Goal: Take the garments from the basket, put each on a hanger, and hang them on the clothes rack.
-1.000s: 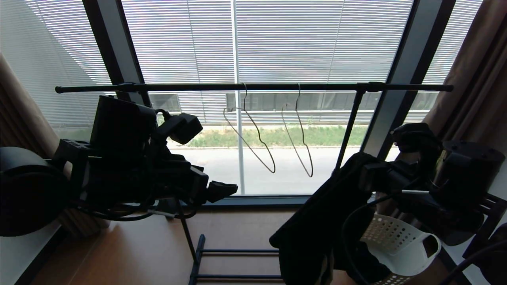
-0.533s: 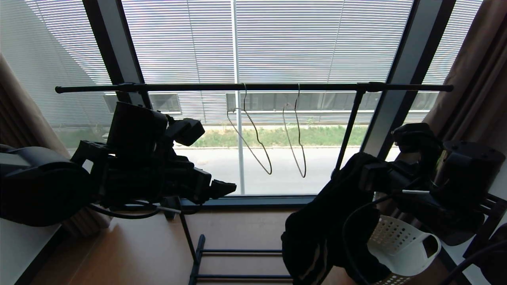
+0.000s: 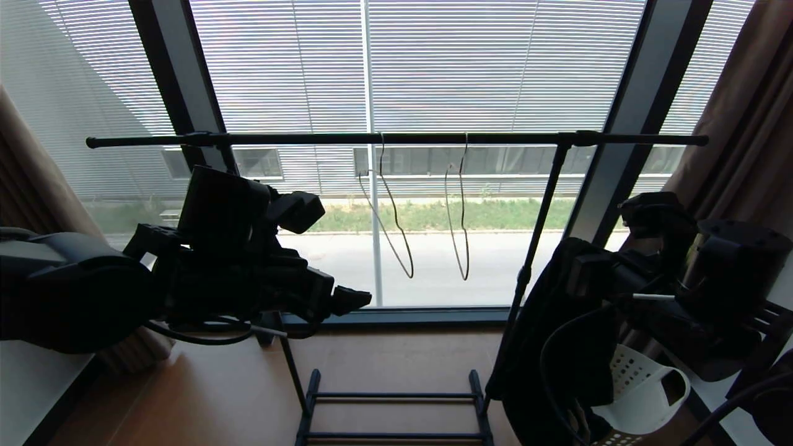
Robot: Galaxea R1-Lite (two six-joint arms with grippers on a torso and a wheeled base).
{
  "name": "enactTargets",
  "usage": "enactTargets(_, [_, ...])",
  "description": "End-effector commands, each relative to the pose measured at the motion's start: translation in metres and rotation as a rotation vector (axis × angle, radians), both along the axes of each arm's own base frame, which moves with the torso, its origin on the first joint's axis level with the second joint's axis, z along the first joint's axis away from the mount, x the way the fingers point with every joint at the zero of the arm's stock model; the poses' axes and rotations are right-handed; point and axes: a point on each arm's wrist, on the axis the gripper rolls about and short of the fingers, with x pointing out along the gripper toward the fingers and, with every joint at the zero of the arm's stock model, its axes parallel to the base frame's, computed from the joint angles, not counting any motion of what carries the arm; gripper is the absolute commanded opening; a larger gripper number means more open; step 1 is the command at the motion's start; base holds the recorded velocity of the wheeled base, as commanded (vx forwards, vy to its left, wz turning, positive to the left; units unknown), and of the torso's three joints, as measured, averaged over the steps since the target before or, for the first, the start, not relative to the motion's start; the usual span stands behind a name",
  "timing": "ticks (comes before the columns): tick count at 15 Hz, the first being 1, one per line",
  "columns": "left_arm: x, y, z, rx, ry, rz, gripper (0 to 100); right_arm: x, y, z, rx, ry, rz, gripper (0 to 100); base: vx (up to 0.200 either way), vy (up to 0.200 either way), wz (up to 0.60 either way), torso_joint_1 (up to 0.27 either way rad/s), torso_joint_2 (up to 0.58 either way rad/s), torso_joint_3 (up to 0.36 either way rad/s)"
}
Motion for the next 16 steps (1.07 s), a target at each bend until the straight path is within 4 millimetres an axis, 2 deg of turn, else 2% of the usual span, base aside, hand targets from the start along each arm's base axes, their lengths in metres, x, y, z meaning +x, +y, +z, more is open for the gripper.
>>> enactTargets(1, [0.003,0.000,-0.003,0.004,0.008,0.003,100,0.001,-0.003,0.000,-0.004,-0.002,-0.010,0,0.200,0.000,0.00,-0.012,-0.01,-0.002])
enactTargets(3, [0.005,-0.001,-0.007,0.009,0.016,0.004,100,0.002,-0.004,-0.001,-0.011,0.002,-0.013,0,0.200,0.000,0.00,0.010,0.01,0.000])
enactTargets(7, [0.013,-0.007,-0.010,-0.019,-0.064,0.020,100,0.002,-0.004,-0.001,-0.011,0.002,-0.013,0,0.000,0.000,0.00,0.000,0.00,0.000])
enactTargets(9, [0.023,-0.022,-0.014,-0.012,-0.106,0.041,100,0.002,-0.003,-0.001,-0.011,0.003,-0.013,0,0.000,0.000,0.00,0.000,0.00,0.000])
enactTargets(13, [0.039,-0.041,-0.015,-0.028,-0.141,0.032,100,0.002,-0.004,-0.001,-0.011,0.002,-0.013,0,0.000,0.000,0.00,0.000,0.00,0.000])
enactTargets(16, [0.062,-0.054,-0.019,-0.005,-0.175,0.100,100,0.002,-0.004,-0.001,-0.012,0.002,-0.013,0,0.000,0.000,0.00,0.000,0.00,0.000])
